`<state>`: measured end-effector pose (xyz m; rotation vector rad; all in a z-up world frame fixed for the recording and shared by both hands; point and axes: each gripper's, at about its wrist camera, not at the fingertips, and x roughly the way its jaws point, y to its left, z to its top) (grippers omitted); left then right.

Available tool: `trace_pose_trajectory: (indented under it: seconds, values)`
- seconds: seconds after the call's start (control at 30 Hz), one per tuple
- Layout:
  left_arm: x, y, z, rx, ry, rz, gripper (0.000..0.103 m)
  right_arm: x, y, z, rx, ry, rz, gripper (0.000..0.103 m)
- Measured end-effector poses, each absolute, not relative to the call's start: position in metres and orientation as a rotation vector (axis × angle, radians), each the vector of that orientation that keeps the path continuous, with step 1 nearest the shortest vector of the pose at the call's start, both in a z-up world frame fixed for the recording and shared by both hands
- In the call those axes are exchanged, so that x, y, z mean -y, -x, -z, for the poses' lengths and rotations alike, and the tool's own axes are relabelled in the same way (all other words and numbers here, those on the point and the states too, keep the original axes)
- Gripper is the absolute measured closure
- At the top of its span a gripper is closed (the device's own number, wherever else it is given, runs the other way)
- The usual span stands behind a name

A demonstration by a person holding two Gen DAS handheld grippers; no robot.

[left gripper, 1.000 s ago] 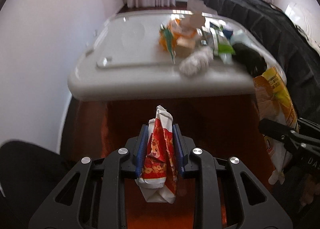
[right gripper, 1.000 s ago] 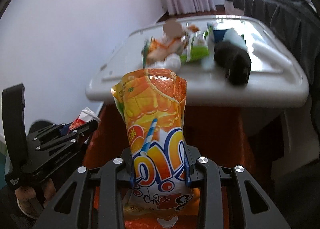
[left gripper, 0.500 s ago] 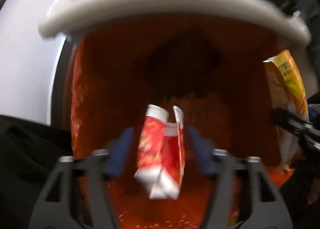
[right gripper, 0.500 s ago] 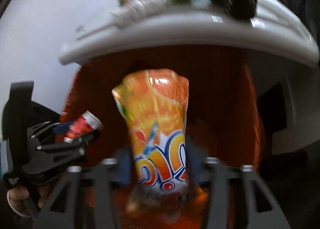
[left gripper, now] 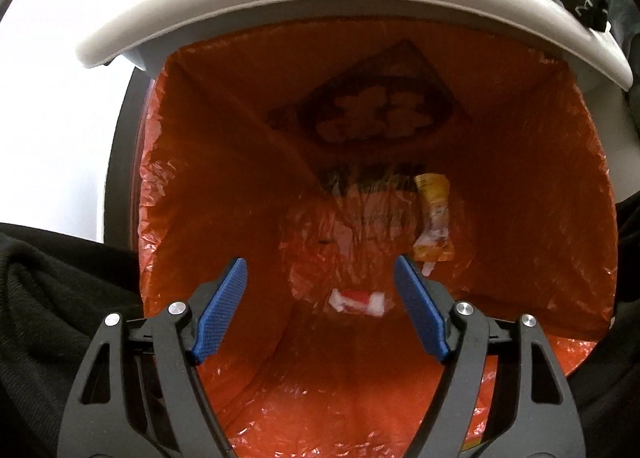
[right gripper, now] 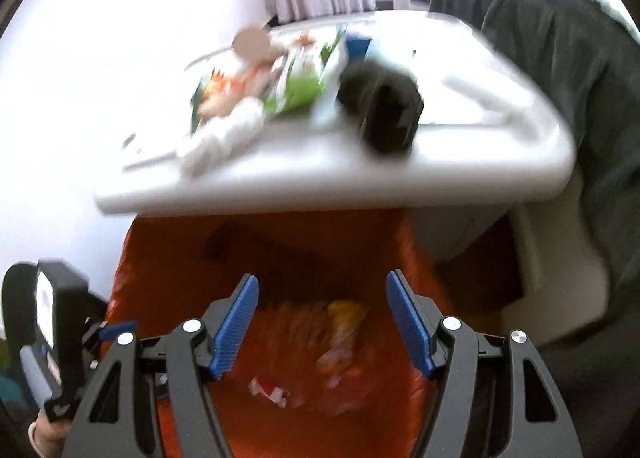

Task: Collect trash
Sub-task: 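Move both grippers over the orange-lined bin and open them to drop items, then grasp the black sock with the right gripper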

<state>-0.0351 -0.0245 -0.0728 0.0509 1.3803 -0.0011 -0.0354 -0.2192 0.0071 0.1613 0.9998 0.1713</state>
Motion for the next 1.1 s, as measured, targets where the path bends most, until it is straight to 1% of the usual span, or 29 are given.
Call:
trace_pose_trajectory:
  seconds: [0.13, 0.33, 0.4, 0.43, 0.47, 0.67, 0.7, 0.73, 0.77, 0.9, 1.1]
  values:
    - [0.024, 0.037, 0.067, -1.358, -0.055, 0.006, 0.029, 0.234, 0.01, -0.029, -0.927, -0.125, -0.12, 0.037]
    - [0.022, 0.037, 0.067, -1.338, -0.045, 0.042, 0.029, 0.239, -0.042, -0.04, -0.877, -0.01, -0.065, 0.031]
    - [0.022, 0.036, 0.067, -1.336, -0.04, 0.056, 0.027, 0.24, -0.059, -0.037, -0.883, 0.011, -0.055, 0.031]
    - [0.022, 0.035, 0.067, -1.336, -0.036, 0.061, 0.024, 0.24, -0.069, -0.034, -0.887, 0.019, -0.051, 0.031]
    - [0.023, 0.035, 0.067, -1.334, -0.033, 0.063, 0.023, 0.239, -0.076, -0.031, -0.891, 0.023, -0.049, 0.031]
    - [0.021, 0.029, 0.072, -1.342, -0.004, 0.061, 0.022, 0.234, -0.115, 0.008, -0.954, 0.023, -0.044, 0.031]
    - [0.022, 0.028, 0.073, -1.346, -0.002, 0.058, 0.022, 0.236, -0.117, 0.014, -0.955, -0.032, -0.057, 0.037]
    - [0.023, 0.027, 0.074, -1.351, 0.0, 0.055, 0.022, 0.237, -0.117, 0.013, -0.935, -0.053, -0.051, 0.046]
    - [0.023, 0.026, 0.075, -1.356, 0.001, 0.052, 0.022, 0.234, -0.117, 0.012, -0.93, -0.037, -0.057, 0.064]
    - [0.023, 0.024, 0.074, -1.36, 0.0, 0.046, 0.022, 0.227, -0.114, 0.01, -0.916, 0.002, -0.067, 0.071]
    - [0.025, 0.026, 0.072, -1.318, -0.012, 0.052, 0.023, 0.238, -0.102, 0.003, -0.918, -0.078, -0.095, 0.072]
